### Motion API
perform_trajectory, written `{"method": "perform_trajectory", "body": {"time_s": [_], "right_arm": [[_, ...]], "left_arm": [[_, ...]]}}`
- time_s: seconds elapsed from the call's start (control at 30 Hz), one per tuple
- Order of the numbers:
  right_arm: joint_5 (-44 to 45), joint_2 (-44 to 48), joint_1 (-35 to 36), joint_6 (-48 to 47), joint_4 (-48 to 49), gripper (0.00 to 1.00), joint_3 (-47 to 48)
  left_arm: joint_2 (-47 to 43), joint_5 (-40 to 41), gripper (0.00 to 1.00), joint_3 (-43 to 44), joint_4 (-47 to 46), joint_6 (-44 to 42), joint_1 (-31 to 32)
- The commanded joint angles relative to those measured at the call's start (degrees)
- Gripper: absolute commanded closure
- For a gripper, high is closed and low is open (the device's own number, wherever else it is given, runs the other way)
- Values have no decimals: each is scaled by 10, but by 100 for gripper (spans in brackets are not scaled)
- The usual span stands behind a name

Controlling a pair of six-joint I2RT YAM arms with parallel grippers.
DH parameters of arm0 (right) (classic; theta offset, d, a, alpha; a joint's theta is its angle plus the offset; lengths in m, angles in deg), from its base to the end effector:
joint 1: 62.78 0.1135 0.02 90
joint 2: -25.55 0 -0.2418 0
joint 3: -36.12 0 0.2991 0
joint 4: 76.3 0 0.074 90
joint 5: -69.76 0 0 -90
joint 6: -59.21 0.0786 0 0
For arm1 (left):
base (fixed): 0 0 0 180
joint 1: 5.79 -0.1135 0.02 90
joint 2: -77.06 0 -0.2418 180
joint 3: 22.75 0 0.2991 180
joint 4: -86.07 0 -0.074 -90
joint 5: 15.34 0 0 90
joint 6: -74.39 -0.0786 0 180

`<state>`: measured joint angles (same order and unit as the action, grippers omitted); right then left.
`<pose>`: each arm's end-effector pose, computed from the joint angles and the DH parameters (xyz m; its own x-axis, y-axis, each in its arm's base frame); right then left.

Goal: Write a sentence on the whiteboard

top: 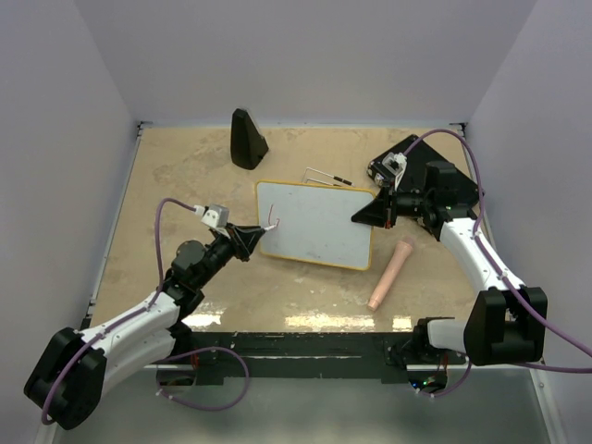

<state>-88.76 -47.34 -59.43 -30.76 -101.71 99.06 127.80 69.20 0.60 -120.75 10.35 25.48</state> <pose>0.3225 0.0921 0.2334 -0.5781 -0.0336 -0.8152 -0.7787 0.3212 0.5389 0.2395 -0.1542 0.1616 -0.2694 -0.3462 -0.8986 0.5340 0.7229 -0.4386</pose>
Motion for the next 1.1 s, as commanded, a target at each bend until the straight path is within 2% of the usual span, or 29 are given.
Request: {"method": "perform_trajectory", "body": {"time_s": [0.0,0.37,1.07], "right_arm": [[-55,22,1,12,32,100,7],[-54,23,2,13,32,100,7],[-54,26,2,12,31,100,7]], "left_arm": [[-2,20,100,14,6,-4,2],[14,41,100,55,12,-16,2],[9,-11,100,54,3,1,2]]}}
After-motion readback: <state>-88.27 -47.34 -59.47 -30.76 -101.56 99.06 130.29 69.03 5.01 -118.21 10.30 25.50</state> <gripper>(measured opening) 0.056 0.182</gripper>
